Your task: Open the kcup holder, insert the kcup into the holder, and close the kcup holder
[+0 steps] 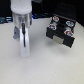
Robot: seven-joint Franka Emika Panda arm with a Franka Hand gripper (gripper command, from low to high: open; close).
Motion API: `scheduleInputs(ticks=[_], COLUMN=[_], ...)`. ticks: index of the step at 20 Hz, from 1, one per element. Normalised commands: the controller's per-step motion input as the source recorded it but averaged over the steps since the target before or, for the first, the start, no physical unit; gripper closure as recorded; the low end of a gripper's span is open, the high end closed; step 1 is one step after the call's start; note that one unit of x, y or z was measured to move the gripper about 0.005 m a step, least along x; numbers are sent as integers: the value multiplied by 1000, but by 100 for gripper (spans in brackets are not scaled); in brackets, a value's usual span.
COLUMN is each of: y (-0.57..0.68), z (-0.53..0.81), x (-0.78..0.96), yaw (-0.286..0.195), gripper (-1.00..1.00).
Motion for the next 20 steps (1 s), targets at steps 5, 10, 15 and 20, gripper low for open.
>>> scheduleInputs(ticks=[5, 10, 15, 20], y=[534, 611, 634, 631], z=[839, 776, 666, 623], x=[204, 193, 218, 291], yaw=[-2, 13, 29, 29], gripper=[100, 100, 100, 100])
